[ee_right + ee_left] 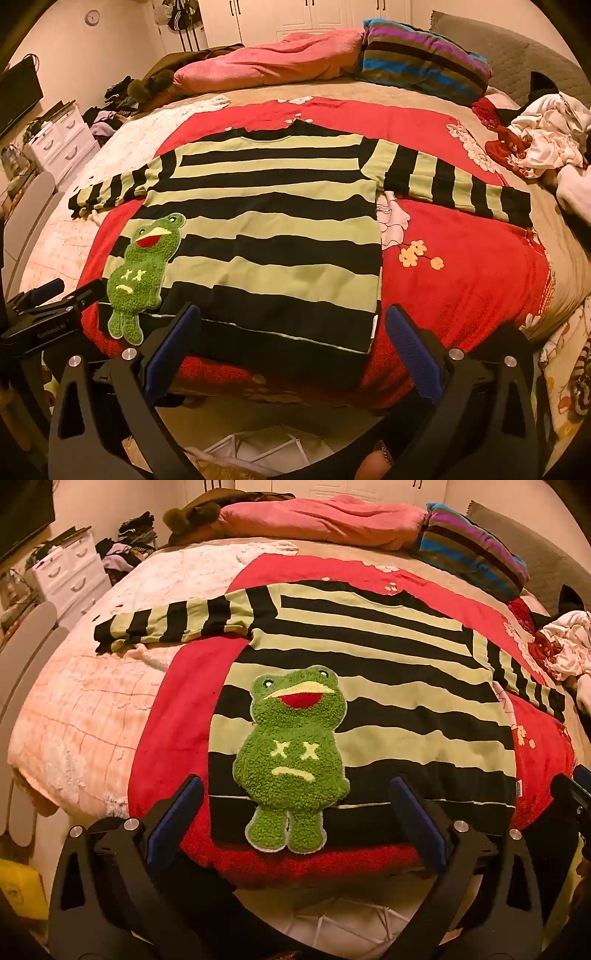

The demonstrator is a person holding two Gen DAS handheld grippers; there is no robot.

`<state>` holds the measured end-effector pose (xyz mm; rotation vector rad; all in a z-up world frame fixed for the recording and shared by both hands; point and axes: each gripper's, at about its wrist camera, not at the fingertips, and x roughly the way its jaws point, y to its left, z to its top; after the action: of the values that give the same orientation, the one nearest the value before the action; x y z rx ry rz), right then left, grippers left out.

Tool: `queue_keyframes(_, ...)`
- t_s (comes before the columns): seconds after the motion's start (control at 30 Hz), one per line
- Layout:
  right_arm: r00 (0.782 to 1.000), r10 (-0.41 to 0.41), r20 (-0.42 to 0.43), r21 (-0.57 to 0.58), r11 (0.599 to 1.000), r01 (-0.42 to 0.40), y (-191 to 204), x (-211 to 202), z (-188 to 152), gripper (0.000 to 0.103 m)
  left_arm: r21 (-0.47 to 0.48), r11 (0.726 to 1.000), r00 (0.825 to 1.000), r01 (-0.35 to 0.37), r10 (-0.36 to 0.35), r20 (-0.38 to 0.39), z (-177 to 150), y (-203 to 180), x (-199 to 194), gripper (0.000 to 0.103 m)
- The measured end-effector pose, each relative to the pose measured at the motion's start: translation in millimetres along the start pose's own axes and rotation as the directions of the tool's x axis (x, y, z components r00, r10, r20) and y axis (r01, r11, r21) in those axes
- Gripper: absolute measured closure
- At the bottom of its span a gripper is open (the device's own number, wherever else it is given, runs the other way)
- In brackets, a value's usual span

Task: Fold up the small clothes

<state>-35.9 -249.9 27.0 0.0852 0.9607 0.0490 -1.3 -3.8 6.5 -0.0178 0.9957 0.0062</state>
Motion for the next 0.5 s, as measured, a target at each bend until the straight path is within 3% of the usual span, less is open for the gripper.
queue_keyframes(0.5,1.000,0.001,-0.002,-0.003,1.000,-0.001,0.6,1.0,-0.8,0.004,-0.002,1.000,1.000,-0.001,0.001,0.005,1.7,1.1,-1.1,0.009)
